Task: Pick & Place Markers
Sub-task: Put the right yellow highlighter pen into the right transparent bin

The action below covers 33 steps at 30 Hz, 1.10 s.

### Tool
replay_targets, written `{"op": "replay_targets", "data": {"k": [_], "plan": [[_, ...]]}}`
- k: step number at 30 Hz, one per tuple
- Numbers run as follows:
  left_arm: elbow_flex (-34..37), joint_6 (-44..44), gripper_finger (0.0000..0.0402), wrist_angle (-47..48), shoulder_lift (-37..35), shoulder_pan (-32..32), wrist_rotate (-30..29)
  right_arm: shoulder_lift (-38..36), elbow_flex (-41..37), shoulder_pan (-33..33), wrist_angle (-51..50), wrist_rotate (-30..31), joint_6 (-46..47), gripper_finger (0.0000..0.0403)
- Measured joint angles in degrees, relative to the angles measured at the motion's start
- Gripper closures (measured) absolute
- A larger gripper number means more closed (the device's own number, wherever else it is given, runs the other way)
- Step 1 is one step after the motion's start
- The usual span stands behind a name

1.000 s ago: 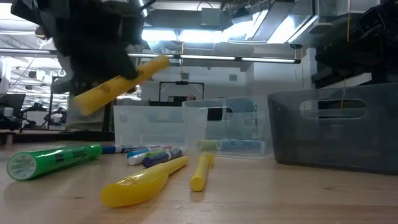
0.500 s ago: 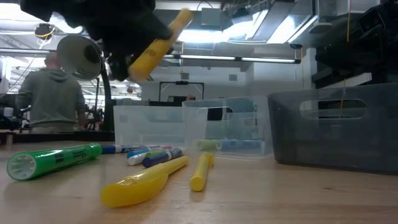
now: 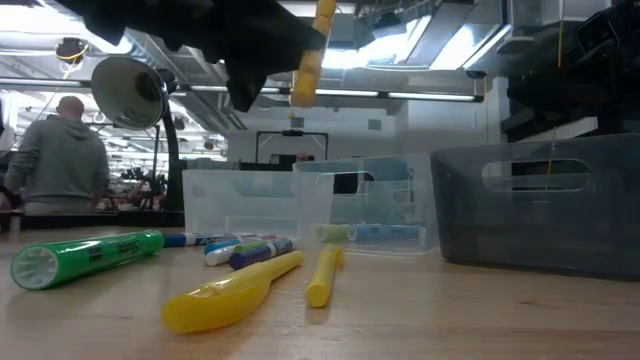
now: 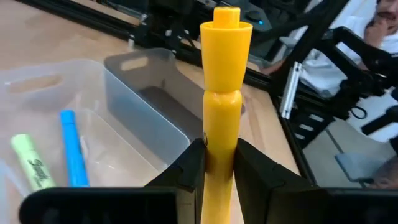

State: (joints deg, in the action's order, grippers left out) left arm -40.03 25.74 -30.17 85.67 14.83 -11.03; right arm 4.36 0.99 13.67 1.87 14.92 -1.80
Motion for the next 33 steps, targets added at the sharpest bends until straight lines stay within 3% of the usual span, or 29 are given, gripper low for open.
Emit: {"op": "replay_targets", "data": {"k": [12, 28, 33], "plan": [[0.0, -3.9, 0.0343, -0.5, 0.0, -4.0, -3.5, 0.0, 0.0, 0.0, 0.0, 0.0, 0.0, 0.0251], [-0.1, -8.8, 0.0343, -5.6, 0.0, -5.6, -2.8, 0.0, 0.0, 0.0, 0.0, 0.0, 0.0, 0.0251], [-3.7, -9.8, 0.0343, -0.1, 0.0, -6.4, -2.7, 0.0, 0.0, 0.0, 0.0, 0.0, 0.0, 0.0251]]}}
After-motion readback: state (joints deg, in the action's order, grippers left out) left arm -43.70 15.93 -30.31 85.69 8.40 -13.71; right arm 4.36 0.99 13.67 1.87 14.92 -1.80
